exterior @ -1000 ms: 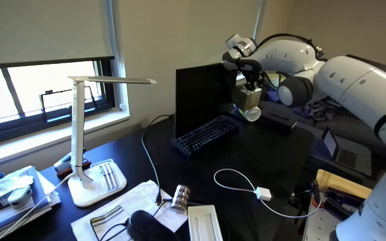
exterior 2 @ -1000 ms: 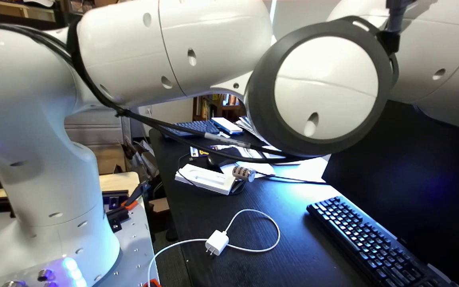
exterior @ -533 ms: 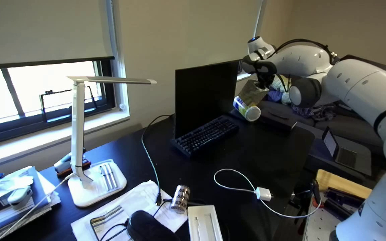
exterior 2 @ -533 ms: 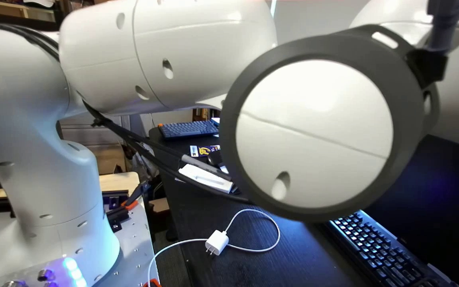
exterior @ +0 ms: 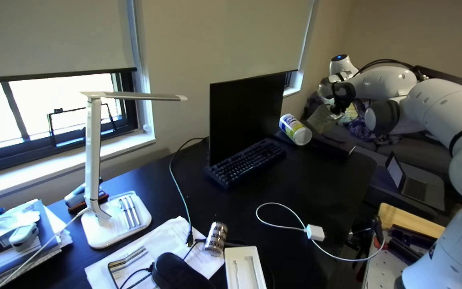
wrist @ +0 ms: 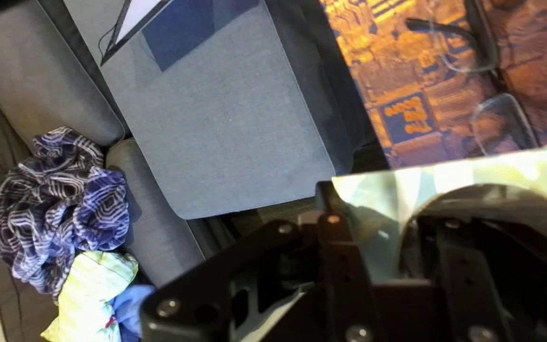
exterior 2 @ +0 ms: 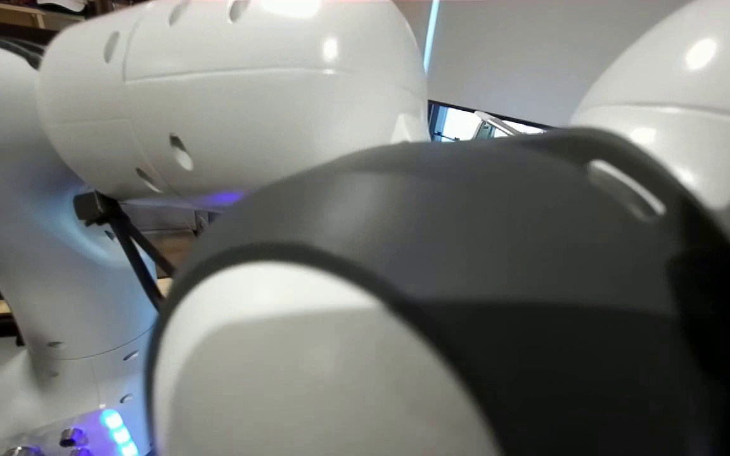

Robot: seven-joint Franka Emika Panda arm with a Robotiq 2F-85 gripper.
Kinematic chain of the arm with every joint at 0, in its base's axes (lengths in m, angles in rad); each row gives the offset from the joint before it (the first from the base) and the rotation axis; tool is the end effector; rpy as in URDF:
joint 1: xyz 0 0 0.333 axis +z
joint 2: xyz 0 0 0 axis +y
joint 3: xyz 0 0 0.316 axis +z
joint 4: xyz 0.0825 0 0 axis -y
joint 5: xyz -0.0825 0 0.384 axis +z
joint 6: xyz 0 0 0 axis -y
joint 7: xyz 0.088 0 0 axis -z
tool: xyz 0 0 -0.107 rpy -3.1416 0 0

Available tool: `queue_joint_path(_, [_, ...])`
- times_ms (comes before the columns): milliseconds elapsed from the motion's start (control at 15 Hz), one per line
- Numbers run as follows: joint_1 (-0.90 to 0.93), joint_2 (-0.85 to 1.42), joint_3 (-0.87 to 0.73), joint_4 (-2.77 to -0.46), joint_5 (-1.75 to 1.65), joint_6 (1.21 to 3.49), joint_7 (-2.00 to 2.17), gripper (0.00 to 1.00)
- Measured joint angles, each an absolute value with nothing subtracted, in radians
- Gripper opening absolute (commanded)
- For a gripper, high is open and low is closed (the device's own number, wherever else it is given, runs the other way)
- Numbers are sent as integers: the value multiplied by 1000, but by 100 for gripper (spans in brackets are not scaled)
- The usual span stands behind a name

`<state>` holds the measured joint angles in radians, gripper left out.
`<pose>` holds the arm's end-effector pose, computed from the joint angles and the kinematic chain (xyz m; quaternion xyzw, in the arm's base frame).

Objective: Pick up the tissue box and move it to the right.

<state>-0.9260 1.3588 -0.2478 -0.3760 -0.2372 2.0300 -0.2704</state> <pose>0.4417 -0.7087 0.2728 0.9198 -0.2831 -0.0182 0.2710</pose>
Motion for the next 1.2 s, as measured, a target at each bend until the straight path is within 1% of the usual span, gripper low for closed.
queue_joint_path(133, [-980,1374,-240,-376,-235,2053,-319,4])
queue_joint_path(200, [-1002,1379,-237,-376,-234,2055,-336,29])
queue_joint_path(267, [-1013,1381,-236,-376,-233,2057,-347,30])
queue_joint_path(333, [-1013,1382,-240,-375,-233,2051,-345,34])
queue_joint_path(533, [-969,1375,-259,-372,-242,2020,-314,55])
queue_joint_path(733, [-902,1348,-269,-372,-242,1936,-262,73])
queue_joint_path(933, [-839,1314,-277,-371,-242,1860,-216,94])
queue_joint_path(1000, [-821,1302,-279,-371,-243,1840,-203,98])
queue_joint_path(1200, [-771,1269,-283,-371,-243,1796,-165,100])
